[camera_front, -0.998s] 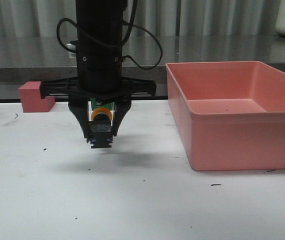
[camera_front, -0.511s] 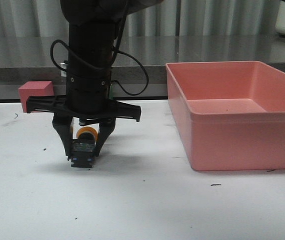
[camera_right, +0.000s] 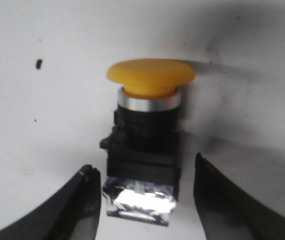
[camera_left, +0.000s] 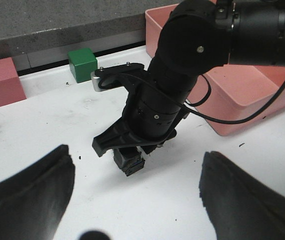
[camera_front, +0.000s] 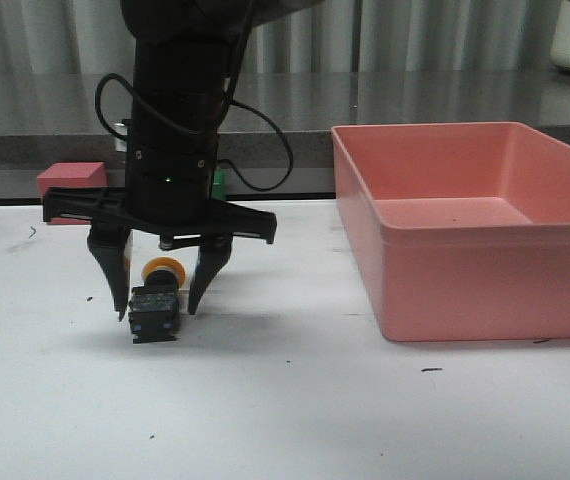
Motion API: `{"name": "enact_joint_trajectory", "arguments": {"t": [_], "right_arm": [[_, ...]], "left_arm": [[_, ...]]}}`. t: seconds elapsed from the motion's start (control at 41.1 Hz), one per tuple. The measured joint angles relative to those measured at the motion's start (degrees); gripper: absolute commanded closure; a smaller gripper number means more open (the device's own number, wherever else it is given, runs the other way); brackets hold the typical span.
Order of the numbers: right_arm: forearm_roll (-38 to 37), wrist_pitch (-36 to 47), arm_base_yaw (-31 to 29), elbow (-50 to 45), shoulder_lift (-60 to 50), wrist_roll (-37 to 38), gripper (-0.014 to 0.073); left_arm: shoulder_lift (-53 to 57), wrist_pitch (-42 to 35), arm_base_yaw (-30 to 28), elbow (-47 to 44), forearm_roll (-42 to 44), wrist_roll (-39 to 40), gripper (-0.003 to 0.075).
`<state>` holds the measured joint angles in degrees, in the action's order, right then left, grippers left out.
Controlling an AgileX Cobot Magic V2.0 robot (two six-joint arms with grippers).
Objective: Place and stand button with both arms
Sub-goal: 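Lower the button onto the table and open the right gripper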
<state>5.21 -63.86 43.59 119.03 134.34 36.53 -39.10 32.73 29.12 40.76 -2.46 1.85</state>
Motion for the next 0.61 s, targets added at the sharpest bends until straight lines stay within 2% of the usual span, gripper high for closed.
{"name": "enact_joint_trajectory", "arguments": {"t": [0.17,0.365,0.608], "right_arm": [[-4.13,-5.33,0.0,0.27,-5.82,-10.47,0.0153],[-6.11,-6.61,-0.11,0.37,-15.44,-22.58,0.0153],[-6.18,-7.07,-0.11,-10.36,-32.15,-33.31,0.0153]], "left_arm": [[0.0,0.0,0.0,0.0,0.0,0.0,0.0206],[0.0,0.0,0.0,0.0,0.0,0.0,0.0206],[0.0,0.0,0.0,0.0,0.0,0.0,0.0206]]}}
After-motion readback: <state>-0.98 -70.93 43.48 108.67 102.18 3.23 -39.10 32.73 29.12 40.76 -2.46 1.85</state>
